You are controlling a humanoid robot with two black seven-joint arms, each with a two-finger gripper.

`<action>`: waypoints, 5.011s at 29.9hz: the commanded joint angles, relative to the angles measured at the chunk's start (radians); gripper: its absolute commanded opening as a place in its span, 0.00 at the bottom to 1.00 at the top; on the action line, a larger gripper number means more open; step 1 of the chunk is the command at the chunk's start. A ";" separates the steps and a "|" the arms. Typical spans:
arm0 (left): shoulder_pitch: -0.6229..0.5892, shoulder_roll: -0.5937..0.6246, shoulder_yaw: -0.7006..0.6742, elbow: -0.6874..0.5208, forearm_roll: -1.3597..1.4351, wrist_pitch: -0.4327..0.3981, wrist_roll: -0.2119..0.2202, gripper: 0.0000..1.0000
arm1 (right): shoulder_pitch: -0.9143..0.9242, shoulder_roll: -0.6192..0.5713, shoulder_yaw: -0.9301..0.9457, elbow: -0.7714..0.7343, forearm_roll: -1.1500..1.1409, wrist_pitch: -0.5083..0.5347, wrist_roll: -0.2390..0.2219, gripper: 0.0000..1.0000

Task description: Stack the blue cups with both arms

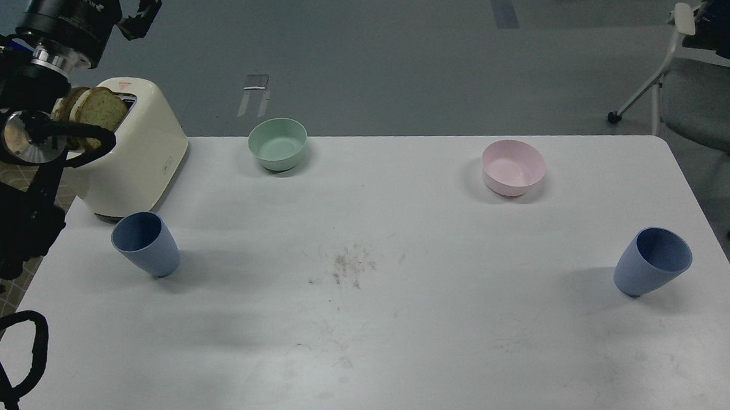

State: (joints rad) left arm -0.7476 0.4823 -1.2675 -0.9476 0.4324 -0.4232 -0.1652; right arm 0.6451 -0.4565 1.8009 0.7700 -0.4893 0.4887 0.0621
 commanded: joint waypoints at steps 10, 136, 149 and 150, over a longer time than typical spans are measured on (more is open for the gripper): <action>0.269 0.189 0.016 -0.380 0.498 -0.002 -0.022 0.97 | -0.047 -0.002 0.040 -0.001 0.000 0.000 0.007 1.00; -0.098 -0.120 0.846 -0.266 1.747 -0.032 -0.040 0.43 | -0.193 -0.034 0.144 0.028 0.009 0.000 0.035 1.00; -0.096 -0.060 0.674 -0.283 1.519 0.049 -0.054 0.81 | -0.271 -0.060 0.132 0.120 0.000 0.000 0.035 1.00; -0.090 -0.056 0.624 -0.283 1.425 0.070 -0.054 0.85 | -0.304 -0.068 0.126 0.159 -0.008 0.000 0.035 1.00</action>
State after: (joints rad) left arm -0.8484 0.4135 -0.5505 -1.2292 2.0259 -0.3895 -0.2177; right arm 0.3968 -0.5134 1.9403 0.8597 -0.4837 0.4887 0.0967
